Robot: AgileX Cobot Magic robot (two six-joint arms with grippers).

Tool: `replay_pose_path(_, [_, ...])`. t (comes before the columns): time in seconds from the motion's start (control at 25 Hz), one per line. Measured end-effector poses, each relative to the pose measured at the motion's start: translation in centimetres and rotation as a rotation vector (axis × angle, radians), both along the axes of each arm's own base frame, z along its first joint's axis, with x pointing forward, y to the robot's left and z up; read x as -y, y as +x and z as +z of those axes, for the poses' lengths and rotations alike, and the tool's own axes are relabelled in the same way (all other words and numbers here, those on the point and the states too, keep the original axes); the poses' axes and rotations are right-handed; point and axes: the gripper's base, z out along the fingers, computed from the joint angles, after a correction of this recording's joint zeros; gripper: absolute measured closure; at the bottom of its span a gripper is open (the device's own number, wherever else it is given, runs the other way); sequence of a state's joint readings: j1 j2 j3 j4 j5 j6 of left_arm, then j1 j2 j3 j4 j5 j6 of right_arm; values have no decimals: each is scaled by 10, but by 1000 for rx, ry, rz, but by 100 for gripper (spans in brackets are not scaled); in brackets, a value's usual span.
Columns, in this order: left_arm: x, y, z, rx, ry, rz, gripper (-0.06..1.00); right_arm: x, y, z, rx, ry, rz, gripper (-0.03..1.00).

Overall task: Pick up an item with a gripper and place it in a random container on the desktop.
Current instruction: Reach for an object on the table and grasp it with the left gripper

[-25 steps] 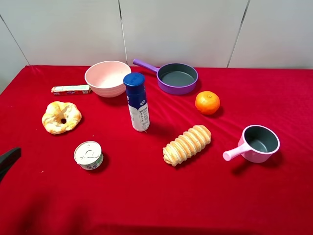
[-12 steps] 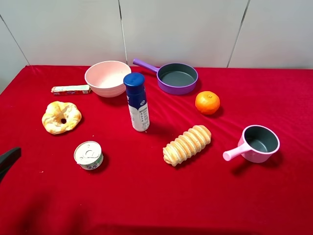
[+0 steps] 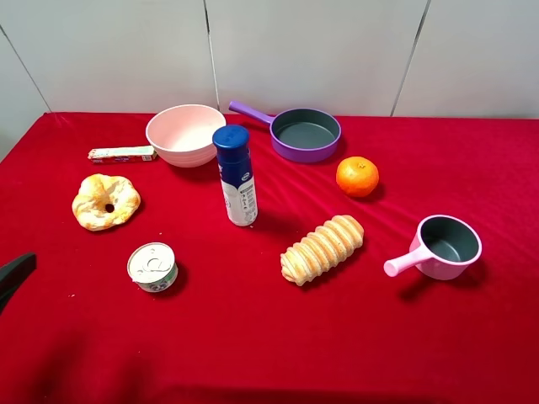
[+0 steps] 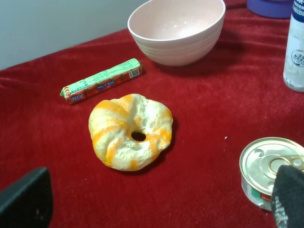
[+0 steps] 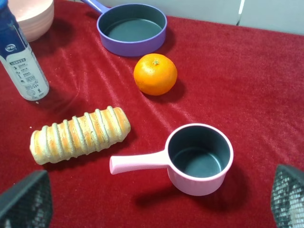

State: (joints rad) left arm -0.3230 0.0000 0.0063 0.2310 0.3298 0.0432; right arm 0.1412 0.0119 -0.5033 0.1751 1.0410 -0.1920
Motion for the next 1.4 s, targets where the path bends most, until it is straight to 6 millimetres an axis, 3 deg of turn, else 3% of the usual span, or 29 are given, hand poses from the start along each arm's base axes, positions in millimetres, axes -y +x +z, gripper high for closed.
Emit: replay_pose_path(1.4, [0, 0, 0, 0, 0, 0, 4, 0, 0, 0, 0, 2, 1, 28])
